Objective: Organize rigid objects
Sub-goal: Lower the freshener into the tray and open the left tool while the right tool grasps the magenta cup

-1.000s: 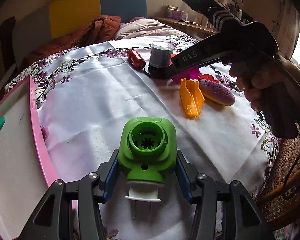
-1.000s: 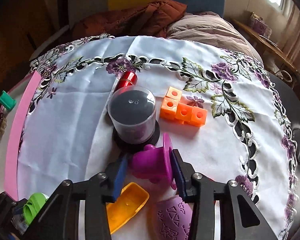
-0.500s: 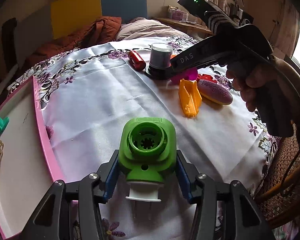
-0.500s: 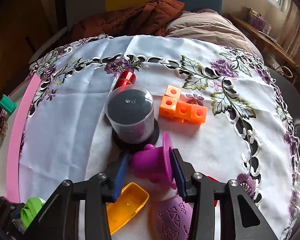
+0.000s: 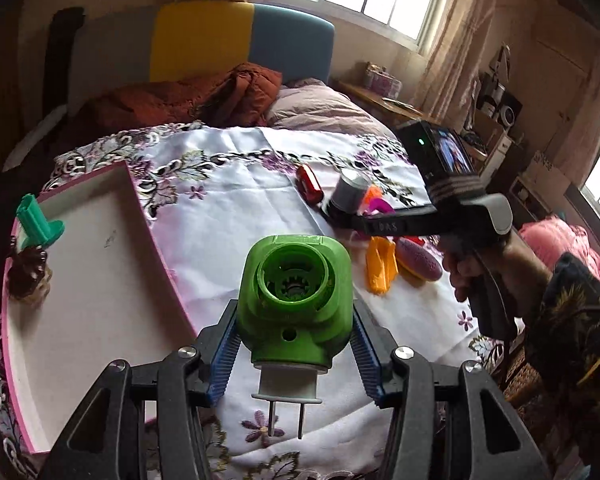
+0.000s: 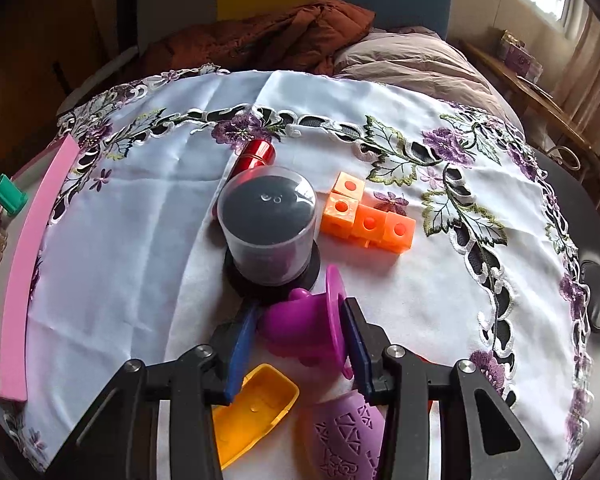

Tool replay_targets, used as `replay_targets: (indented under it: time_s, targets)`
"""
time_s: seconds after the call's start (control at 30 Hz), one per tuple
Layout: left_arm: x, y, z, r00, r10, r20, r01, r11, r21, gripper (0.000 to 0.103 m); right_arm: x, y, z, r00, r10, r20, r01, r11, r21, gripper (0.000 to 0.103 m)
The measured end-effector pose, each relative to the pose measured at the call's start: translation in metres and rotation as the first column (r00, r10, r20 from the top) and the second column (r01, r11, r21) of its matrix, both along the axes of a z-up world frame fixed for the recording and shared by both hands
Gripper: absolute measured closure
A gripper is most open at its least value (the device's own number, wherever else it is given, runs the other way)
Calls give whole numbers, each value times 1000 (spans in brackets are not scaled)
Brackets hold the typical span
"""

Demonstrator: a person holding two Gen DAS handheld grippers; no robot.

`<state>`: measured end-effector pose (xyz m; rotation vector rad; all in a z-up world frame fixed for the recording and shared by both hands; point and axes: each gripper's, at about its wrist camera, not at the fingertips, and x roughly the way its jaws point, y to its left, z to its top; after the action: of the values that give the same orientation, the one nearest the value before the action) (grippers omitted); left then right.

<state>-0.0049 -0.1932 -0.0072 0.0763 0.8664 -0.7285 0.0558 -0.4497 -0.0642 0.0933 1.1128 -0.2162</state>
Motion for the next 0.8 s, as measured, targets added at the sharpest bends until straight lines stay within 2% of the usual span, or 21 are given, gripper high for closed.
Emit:
replay_targets:
  time_s: [0.17, 0.3, 0.4, 0.63, 0.73, 0.8]
  targets:
    - [34, 38, 4, 990, 139, -37, -140, 990, -24, 50, 0, 2, 0, 1000, 7, -4, -7, 1000, -18, 60]
    - [68, 68, -3, 964, 251, -83, -253, 967, -17, 51, 0, 2, 0, 1000, 8, -4, -9, 1000, -19, 60]
    - [93, 82, -8, 947, 308, -89, -310, 951, -1, 50, 0, 3, 0, 1000, 10, -4, -10, 1000, -22, 60]
    - [159, 85, -21, 917, 384, -105, -383, 923, 32, 50, 0, 3, -1, 1000, 11, -4, -11, 1000, -23, 60]
    - [183, 83, -30, 902, 419, -109, -414, 908, 63, 50, 0, 3, -1, 1000, 13, -5, -13, 1000, -25, 60]
    - [196, 78, -36, 897, 436, -76, -428, 897, 110, 50, 0, 3, -1, 1000, 13, -4, -13, 1000, -24, 60]
